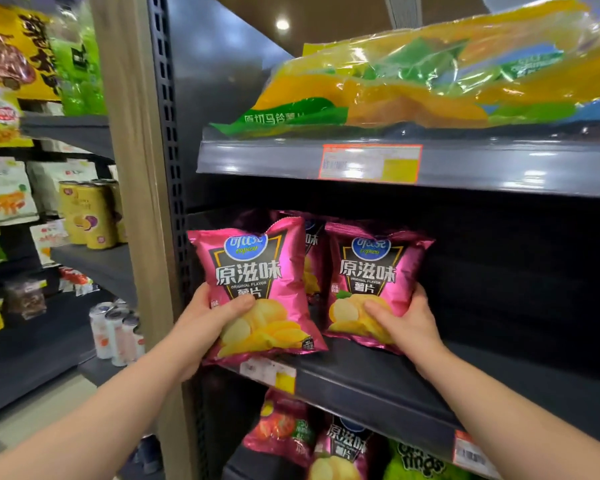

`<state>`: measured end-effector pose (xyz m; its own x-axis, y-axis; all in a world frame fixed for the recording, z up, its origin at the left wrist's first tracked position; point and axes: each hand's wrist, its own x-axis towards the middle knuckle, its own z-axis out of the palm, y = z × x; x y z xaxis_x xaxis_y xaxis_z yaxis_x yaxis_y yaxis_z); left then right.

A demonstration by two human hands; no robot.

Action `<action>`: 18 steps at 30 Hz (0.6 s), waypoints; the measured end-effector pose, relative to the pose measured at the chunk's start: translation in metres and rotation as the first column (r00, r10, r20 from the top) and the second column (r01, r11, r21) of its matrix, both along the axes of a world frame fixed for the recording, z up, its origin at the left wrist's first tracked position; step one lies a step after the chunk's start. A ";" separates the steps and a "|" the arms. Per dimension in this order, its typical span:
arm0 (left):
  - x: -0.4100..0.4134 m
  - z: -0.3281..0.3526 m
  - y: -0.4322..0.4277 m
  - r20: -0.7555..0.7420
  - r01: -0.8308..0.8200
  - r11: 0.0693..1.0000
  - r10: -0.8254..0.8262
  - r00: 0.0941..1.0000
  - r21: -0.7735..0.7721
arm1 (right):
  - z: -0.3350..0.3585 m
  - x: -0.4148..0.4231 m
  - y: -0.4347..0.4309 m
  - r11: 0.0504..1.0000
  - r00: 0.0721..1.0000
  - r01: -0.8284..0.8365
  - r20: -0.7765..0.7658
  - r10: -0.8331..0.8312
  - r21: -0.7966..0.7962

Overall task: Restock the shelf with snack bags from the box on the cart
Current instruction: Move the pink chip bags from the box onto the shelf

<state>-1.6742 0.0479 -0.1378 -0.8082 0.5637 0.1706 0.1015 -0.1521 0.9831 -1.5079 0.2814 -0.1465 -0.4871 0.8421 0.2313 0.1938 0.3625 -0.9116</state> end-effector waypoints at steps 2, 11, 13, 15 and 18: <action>-0.011 0.007 0.010 -0.023 0.025 0.999 -0.026 0.999 -0.029 | 0.001 0.000 -0.003 1.000 1.000 0.004 0.024 -0.004 -0.002; -0.058 0.014 0.057 -0.060 0.143 0.980 -0.153 0.986 -0.141 | 0.006 0.015 -0.013 0.999 0.992 0.041 0.120 -0.039 -0.011; -0.066 0.011 0.060 -0.059 0.165 0.972 -0.177 0.983 -0.167 | 0.008 0.018 -0.014 0.998 0.990 0.060 0.129 -0.058 -0.008; -0.073 0.008 0.062 -0.057 0.174 0.968 -0.187 0.981 -0.180 | 0.008 0.019 -0.015 0.998 0.990 0.065 0.129 -0.064 -0.004; -0.075 0.008 0.066 -0.062 0.175 0.971 -0.187 0.980 -0.162 | 0.011 0.018 -0.017 0.998 0.991 0.064 0.118 -0.062 -0.013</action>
<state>-1.7493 0.1135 -0.1294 -0.6780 0.7240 0.1269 0.1622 -0.0211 0.9865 -1.4894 0.2640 -0.1359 -0.4564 0.8751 0.1610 0.3220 0.3311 -0.8869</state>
